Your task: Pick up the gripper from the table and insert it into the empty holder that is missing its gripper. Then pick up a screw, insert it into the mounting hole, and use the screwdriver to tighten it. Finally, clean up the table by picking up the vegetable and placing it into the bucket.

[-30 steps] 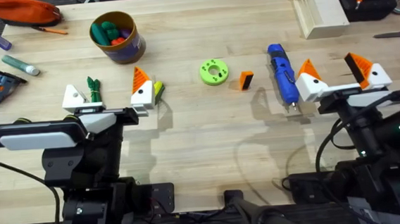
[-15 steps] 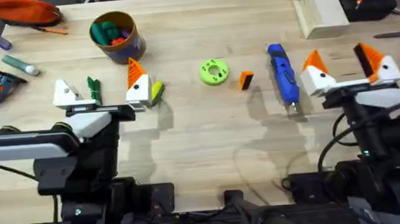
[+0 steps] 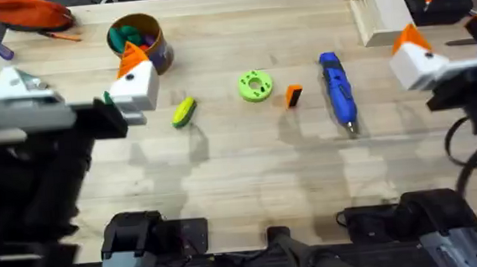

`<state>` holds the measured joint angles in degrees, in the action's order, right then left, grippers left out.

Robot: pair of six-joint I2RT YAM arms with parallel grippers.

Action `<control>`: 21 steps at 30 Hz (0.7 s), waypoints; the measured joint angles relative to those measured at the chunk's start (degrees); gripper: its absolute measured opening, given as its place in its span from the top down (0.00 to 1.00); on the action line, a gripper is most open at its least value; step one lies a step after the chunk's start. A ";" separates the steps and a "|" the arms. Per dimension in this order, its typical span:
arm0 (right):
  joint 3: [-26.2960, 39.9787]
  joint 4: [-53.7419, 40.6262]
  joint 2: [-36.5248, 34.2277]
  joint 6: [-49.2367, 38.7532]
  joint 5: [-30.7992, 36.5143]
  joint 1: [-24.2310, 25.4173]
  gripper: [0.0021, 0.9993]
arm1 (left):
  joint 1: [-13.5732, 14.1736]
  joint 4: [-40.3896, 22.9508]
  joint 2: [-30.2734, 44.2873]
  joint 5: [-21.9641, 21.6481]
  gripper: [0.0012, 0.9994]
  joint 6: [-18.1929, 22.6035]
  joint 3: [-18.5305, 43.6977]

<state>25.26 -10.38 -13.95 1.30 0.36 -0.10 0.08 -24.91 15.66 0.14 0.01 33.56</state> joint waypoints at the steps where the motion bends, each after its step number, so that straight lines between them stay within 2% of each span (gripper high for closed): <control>1: 2.24 -1.85 -2.57 0.00 0.00 0.00 0.10 | 0.00 -2.33 2.84 0.02 0.01 0.02 2.37; 7: 17.29 -15.24 -21.34 -0.01 0.00 0.00 0.10 | 0.00 -13.47 18.45 0.04 0.01 0.00 13.86; 13: 27.49 -25.93 -36.21 0.00 0.00 0.00 0.10 | 0.00 -22.57 31.69 1.32 0.01 0.00 23.87; 17: 31.46 -31.10 -42.37 0.00 -0.02 0.00 0.10 | 0.00 -28.60 40.29 3.03 0.01 0.02 29.95; 21: 33.23 -35.45 -45.49 0.00 0.00 0.00 0.10 | 0.00 -32.15 47.45 4.69 0.01 0.00 33.57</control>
<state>58.48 -45.83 -59.44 1.30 0.36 -0.10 0.08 -57.06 63.11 4.84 0.01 67.13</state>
